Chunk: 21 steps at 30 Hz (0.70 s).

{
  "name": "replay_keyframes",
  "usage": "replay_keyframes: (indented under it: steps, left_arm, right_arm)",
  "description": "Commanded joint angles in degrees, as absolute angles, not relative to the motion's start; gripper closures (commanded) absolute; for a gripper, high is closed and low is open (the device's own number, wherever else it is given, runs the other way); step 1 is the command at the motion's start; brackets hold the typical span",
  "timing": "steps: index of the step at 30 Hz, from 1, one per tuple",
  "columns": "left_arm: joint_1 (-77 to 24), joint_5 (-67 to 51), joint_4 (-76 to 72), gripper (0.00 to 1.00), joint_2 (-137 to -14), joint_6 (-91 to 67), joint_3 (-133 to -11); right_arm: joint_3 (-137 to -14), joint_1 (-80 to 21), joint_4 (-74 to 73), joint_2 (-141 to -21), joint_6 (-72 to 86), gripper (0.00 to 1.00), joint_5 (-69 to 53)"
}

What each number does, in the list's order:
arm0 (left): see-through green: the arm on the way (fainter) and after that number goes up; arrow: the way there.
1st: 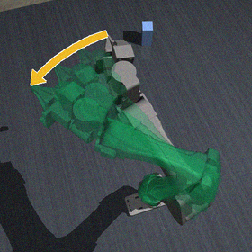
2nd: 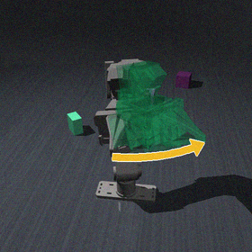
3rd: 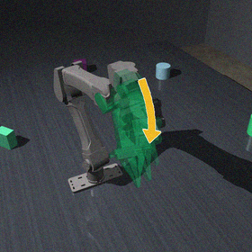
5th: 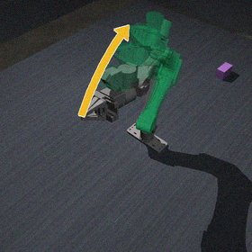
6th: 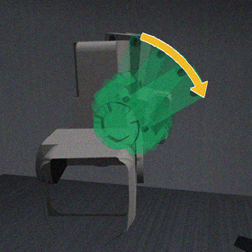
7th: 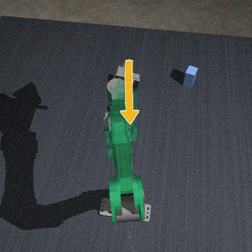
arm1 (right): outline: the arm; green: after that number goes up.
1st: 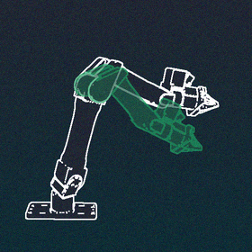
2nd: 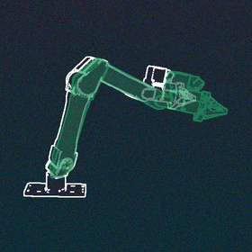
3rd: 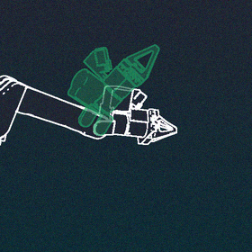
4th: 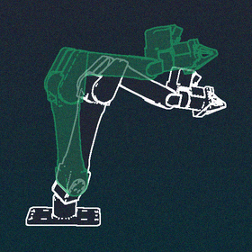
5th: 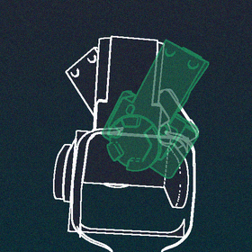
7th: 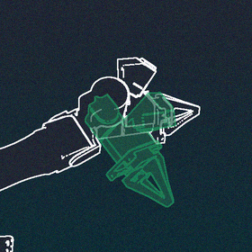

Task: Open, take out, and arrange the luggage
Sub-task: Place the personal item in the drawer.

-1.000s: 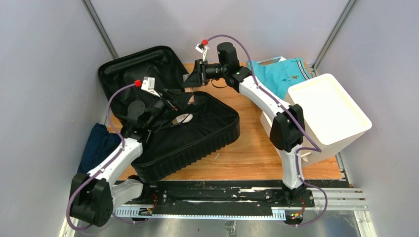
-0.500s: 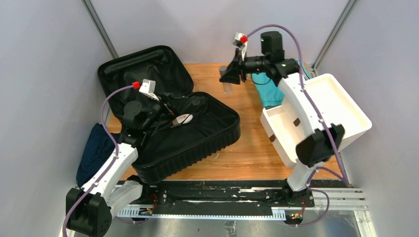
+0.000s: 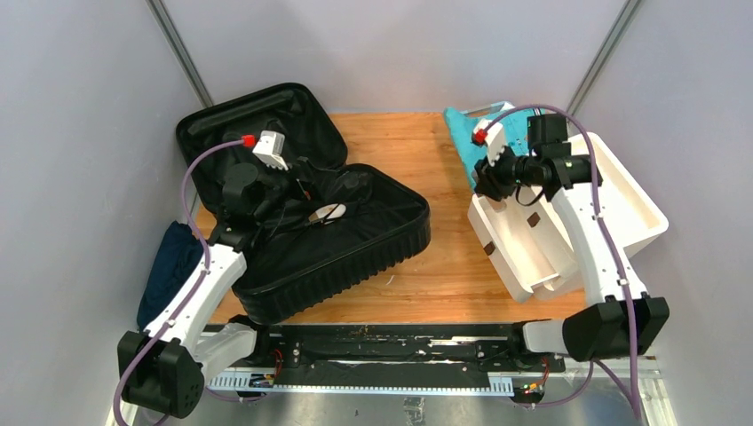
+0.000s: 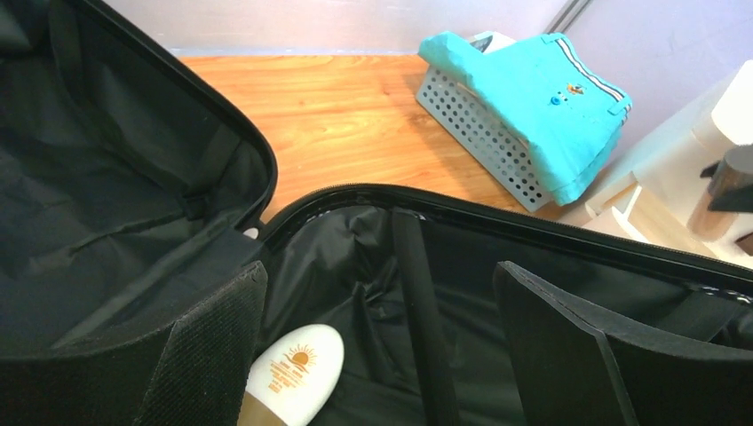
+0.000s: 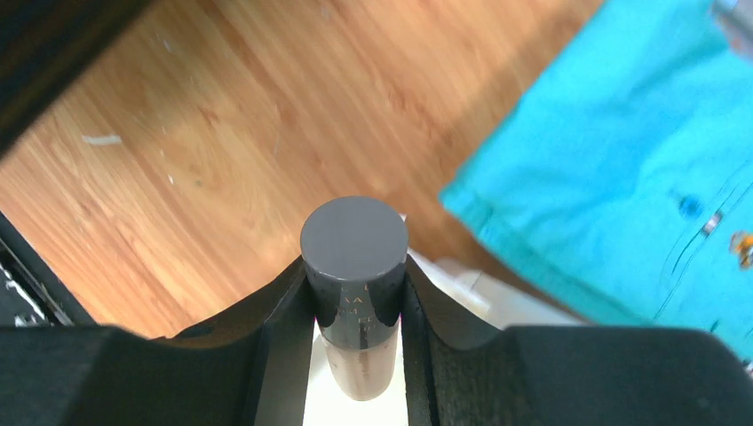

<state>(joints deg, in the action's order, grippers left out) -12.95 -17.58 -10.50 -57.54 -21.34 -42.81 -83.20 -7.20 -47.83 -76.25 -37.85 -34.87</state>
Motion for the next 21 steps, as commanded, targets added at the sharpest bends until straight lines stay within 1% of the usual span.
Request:
replay_keyframes:
  steps: [1, 4, 9, 14, 15, 16, 17, 21]
  left_arm:
    - [-12.5, -17.4, -7.8, 0.0, -58.6, -19.5, -44.9]
    - [-12.4, -17.5, -7.5, 0.0, -59.1, -19.3, -45.4]
    - [-12.4, -17.7, -7.4, 0.0, -59.7, -19.2, -46.0]
    - [-12.4, -17.7, -6.9, 0.0, -59.4, -19.1, -45.9]
    - [-12.4, -17.7, -6.8, 0.0, -59.3, -19.1, -45.8]
    - [-12.4, -17.7, -6.7, 0.0, -59.2, -19.1, -45.7]
    - [-12.4, -17.7, -6.7, 0.0, -59.0, -19.2, -45.6]
    - [-12.3, -17.6, -6.4, 0.0, -58.6, -19.1, -45.4]
  right_arm:
    - [-76.8, -6.5, -50.5, -70.3, -41.3, 1.0, -24.2]
    - [-73.3, -6.6, -50.6, -68.0, -40.5, 0.99, -21.1]
    - [-69.1, -6.6, -50.8, -66.6, -37.8, 0.94, -16.9]
    - [-64.2, -6.6, -50.2, -65.3, -36.1, 0.85, -13.2]
    - [-63.4, -6.6, -50.0, -65.0, -36.1, 0.83, -12.8]
    - [-62.6, -6.6, -49.9, -64.8, -36.1, 0.77, -12.3]
    - [-62.0, -6.5, -49.8, -64.6, -36.1, 0.75, -11.9]
    - [-61.3, -6.5, -49.7, -64.0, -36.1, 0.75, -11.4]
